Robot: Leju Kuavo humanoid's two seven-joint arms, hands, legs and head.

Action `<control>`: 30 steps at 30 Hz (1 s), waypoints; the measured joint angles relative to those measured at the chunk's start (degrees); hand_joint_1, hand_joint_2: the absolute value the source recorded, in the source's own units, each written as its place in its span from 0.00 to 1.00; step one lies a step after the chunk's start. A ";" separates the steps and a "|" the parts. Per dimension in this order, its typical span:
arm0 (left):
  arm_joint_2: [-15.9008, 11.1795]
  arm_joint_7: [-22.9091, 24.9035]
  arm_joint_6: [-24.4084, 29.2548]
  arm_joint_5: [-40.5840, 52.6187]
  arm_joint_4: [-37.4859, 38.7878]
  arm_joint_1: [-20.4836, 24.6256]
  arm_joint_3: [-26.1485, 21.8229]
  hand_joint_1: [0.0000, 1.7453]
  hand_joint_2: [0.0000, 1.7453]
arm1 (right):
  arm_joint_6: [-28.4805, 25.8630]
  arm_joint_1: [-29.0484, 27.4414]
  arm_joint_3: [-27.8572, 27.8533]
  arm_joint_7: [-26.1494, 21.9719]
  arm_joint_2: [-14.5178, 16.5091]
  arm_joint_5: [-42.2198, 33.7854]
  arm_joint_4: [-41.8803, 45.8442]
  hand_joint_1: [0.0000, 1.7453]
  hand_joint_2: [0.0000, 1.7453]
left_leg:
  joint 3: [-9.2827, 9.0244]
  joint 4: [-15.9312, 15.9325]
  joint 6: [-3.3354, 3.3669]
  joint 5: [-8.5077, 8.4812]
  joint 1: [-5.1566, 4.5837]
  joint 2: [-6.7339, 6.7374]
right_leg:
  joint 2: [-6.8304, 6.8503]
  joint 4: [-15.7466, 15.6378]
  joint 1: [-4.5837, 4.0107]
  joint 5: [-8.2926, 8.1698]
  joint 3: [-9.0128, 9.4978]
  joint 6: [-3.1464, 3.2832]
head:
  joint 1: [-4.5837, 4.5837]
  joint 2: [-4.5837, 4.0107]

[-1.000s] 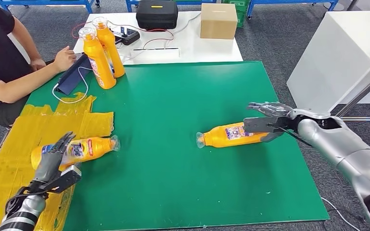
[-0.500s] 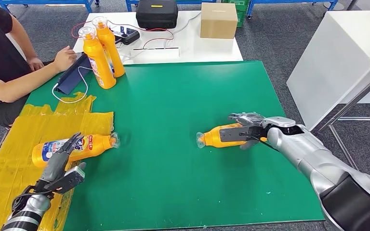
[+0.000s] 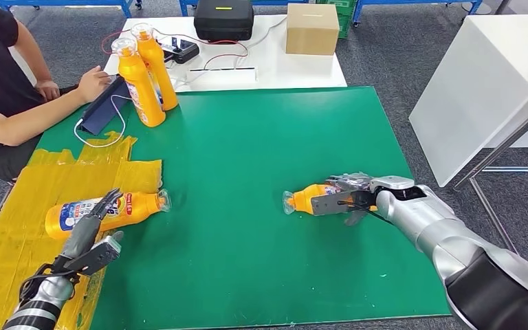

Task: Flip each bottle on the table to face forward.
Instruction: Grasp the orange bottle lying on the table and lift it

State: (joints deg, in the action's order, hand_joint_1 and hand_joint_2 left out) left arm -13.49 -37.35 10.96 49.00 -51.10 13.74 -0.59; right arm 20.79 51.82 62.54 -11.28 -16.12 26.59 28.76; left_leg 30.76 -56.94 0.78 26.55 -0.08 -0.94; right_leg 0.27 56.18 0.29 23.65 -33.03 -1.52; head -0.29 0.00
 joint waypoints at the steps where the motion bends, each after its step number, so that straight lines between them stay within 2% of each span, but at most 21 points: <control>1: -0.04 0.00 0.02 -0.20 -0.21 -0.22 0.00 0.00 0.00 | 0.68 0.47 -0.03 0.18 -0.49 0.03 0.07 0.00 1.00 | 0.01 0.00 0.00 0.00 -0.01 0.00 | 0.00 0.00 0.01 0.00 -0.01 0.00 | 0.01 0.00; 5: -0.11 -0.05 0.08 -0.91 -1.11 -1.15 -0.03 0.00 0.00 | 3.97 2.71 -0.10 1.48 -3.47 0.27 1.44 0.00 1.00 | 0.03 0.00 0.00 0.00 -0.02 0.01 | 0.00 0.00 0.03 -0.01 -0.02 -0.01 | -0.02 0.00; 9: -0.11 -0.07 0.04 -1.00 -1.85 -1.81 -0.04 0.00 0.00 | 4.65 3.46 -0.08 2.16 -6.04 0.57 3.02 0.00 1.00 | 0.03 0.00 0.01 0.01 -0.02 0.02 | -0.01 -0.01 0.05 -0.01 -0.03 -0.01 | -0.01 0.00; 17: -0.11 -0.07 -0.04 -1.04 -2.50 -2.37 -0.05 0.00 0.00 | 4.69 3.48 -0.08 2.39 -7.95 0.61 4.57 0.00 1.00 | 0.04 0.00 0.01 0.01 -0.01 0.01 | -0.01 -0.01 0.02 -0.01 -0.06 -0.01 | 0.01 0.00; 25: -0.19 -0.07 -0.36 -1.26 -3.17 -2.91 -0.34 0.00 0.00 | 5.69 2.78 -0.08 2.74 -12.45 -0.06 8.21 0.00 1.00 | 0.10 0.00 0.01 0.01 -0.02 0.02 | -0.01 -0.01 0.04 -0.01 -0.09 -0.02 | -0.01 0.00; 30: -0.19 -0.07 -0.36 -1.28 -3.35 -3.03 -0.35 0.00 0.00 | 5.01 0.56 0.03 2.85 -13.69 -0.24 9.53 0.00 1.00 | 0.11 0.00 0.02 0.02 -0.02 0.02 | -0.01 -0.03 0.03 -0.01 -0.12 -0.02 | -0.01 0.00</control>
State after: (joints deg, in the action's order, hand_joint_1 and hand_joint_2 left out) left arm -13.68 -37.43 10.60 47.71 -54.45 10.70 -0.94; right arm 25.81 52.39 62.58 -8.43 -29.81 26.35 38.29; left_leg 30.87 -56.95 0.81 26.57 -0.10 -0.92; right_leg 0.26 56.15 0.32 23.64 -33.14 -1.54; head -0.30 0.00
